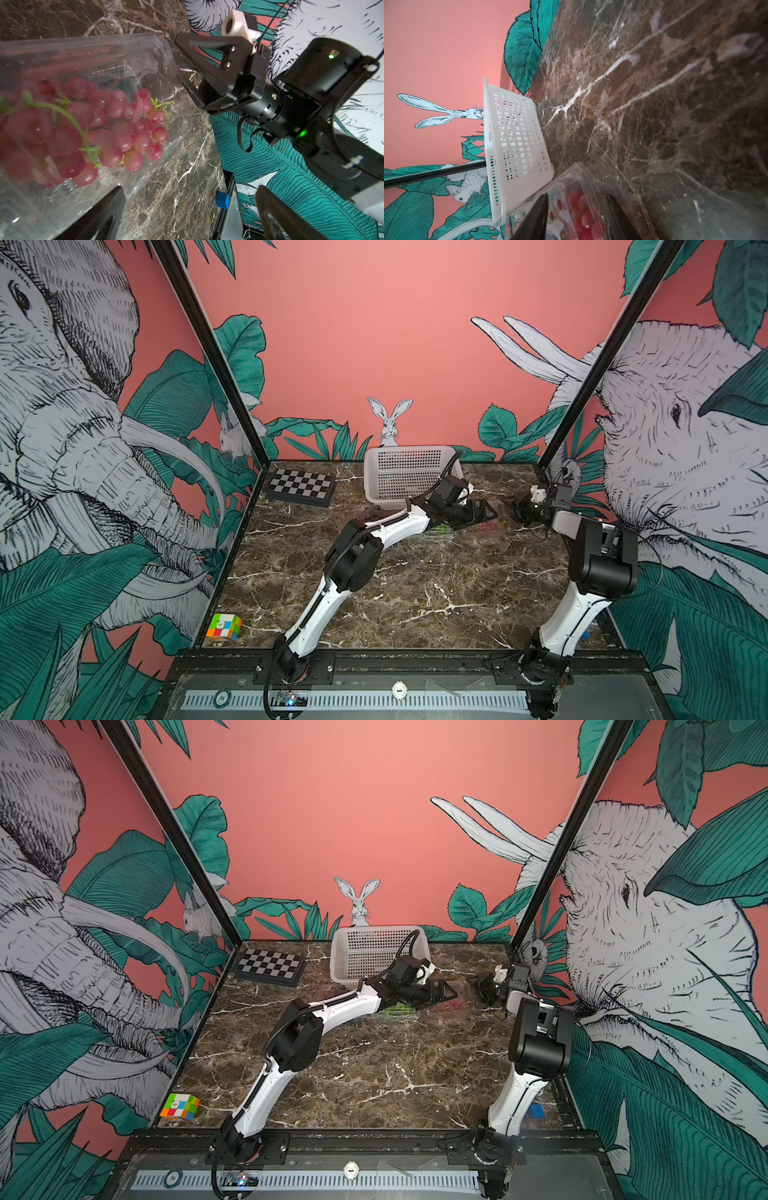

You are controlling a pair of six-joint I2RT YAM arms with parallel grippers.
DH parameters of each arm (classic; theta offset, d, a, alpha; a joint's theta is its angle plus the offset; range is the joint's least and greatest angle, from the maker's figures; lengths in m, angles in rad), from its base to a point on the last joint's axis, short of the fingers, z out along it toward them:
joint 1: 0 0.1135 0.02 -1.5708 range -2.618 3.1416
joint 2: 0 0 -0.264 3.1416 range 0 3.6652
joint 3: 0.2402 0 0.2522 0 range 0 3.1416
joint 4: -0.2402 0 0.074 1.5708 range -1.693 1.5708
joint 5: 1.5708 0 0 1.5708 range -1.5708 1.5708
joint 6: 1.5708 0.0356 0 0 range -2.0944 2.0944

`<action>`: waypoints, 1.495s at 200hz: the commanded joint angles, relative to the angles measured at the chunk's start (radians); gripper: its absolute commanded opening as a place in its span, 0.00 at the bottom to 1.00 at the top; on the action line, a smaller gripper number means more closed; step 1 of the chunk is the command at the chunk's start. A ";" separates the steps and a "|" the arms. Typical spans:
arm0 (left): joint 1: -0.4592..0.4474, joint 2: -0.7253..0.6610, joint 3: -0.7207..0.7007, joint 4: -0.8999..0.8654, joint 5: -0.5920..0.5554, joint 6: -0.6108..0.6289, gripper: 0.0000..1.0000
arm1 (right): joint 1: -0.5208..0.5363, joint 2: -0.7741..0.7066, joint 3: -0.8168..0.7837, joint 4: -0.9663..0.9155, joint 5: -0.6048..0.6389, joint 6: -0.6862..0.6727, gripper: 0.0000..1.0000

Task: Pack grapes into containers
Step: Adjust the packing box at the center of the board, then close the packing box at the center of the board.

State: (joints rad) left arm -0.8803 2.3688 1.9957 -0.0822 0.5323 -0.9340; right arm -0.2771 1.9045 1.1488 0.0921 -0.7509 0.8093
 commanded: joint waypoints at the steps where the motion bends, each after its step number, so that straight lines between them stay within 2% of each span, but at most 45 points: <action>1: -0.006 -0.059 -0.014 -0.004 -0.008 0.004 0.99 | -0.007 -0.023 0.010 -0.013 0.005 -0.011 0.49; 37: -0.006 -0.056 -0.013 0.001 -0.003 0.004 0.99 | -0.077 -0.148 -0.158 0.035 -0.002 0.015 0.58; 64: -0.006 -0.053 -0.004 -0.006 0.003 0.013 0.99 | -0.116 -0.218 -0.296 0.091 -0.027 0.042 0.58; 92: -0.004 -0.054 0.008 -0.026 0.003 0.032 0.99 | -0.116 -0.227 -0.387 0.166 -0.068 0.069 0.55; 157: 0.007 -0.080 0.007 -0.080 -0.014 0.082 0.99 | -0.114 -0.190 -0.445 0.299 -0.112 0.117 0.44; 226: 0.012 -0.077 0.020 -0.094 -0.016 0.096 0.99 | -0.114 -0.266 -0.524 0.340 -0.125 0.128 0.42; 285: 0.013 -0.079 0.016 -0.105 -0.011 0.103 0.99 | -0.115 -0.288 -0.609 0.486 -0.151 0.182 0.40; 299: 0.014 -0.080 0.016 -0.105 -0.012 0.104 0.99 | -0.116 -0.321 -0.618 0.462 -0.141 0.169 0.40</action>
State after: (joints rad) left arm -0.8726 2.3547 1.9965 -0.1528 0.5301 -0.8436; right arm -0.3958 1.6424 0.5499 0.5056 -0.8719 0.9749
